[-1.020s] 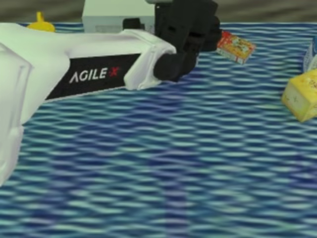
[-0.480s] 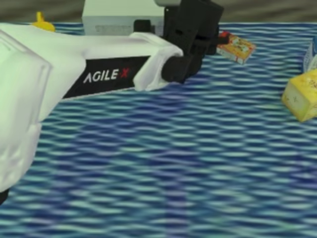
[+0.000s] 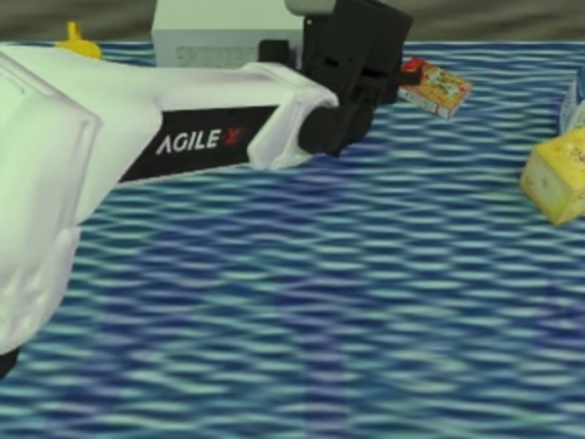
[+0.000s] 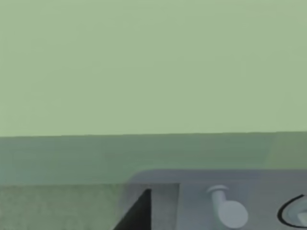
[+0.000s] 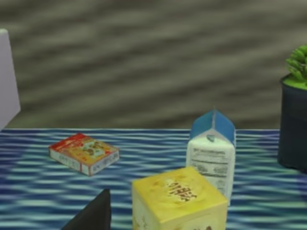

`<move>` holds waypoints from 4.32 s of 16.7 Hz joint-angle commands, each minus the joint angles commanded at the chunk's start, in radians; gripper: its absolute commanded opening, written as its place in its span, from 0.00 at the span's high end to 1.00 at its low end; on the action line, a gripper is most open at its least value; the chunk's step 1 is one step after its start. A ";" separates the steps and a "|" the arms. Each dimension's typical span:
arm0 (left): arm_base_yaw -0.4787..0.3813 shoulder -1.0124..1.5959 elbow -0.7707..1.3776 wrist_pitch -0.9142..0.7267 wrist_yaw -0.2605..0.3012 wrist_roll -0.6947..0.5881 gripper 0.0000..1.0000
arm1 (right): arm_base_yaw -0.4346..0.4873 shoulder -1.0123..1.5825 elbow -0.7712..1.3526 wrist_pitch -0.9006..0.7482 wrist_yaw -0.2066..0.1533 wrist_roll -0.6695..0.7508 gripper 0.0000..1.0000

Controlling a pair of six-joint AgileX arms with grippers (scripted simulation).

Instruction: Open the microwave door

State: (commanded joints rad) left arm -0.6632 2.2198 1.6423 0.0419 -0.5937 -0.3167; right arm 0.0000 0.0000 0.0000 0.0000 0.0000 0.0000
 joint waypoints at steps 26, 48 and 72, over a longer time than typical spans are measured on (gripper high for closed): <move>-0.008 0.159 0.489 -0.713 0.168 -0.154 1.00 | 0.000 0.000 0.000 0.000 0.000 0.000 0.00; 0.038 0.243 0.792 -1.142 0.295 -0.247 1.00 | 0.000 0.000 0.000 0.000 0.000 0.000 0.00; 0.043 0.094 0.525 -0.997 0.338 -0.150 1.00 | 0.000 0.000 0.000 0.000 0.000 0.000 0.00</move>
State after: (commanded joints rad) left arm -0.6198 2.3135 2.1676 -0.9554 -0.2557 -0.4669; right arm 0.0000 0.0000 0.0000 0.0000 0.0000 0.0000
